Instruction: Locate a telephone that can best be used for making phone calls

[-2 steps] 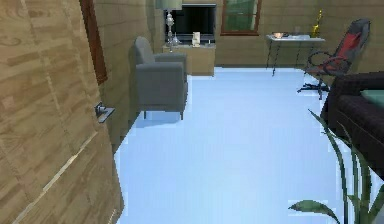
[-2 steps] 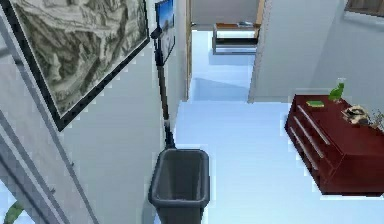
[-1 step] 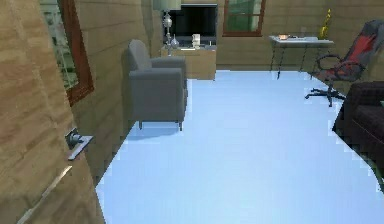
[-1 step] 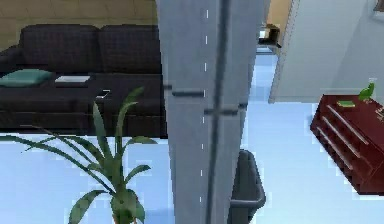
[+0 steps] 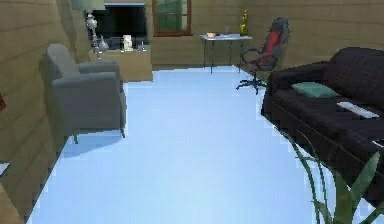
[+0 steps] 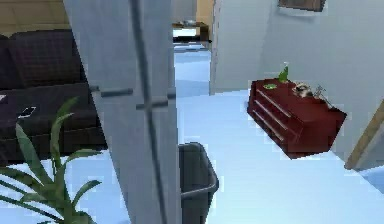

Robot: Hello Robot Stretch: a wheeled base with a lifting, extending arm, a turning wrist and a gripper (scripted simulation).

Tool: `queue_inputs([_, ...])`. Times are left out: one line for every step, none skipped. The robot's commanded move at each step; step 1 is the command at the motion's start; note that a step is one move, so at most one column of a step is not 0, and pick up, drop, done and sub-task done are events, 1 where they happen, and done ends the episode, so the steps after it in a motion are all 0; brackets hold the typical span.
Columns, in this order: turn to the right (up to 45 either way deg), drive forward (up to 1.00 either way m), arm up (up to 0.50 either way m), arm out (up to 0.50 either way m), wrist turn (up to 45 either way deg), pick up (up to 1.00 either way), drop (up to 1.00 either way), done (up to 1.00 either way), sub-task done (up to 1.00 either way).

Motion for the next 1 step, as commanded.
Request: queue_inputs([0.0,1.0,0.0,0.0,0.0,0.0,0.0,0.0,0.0])
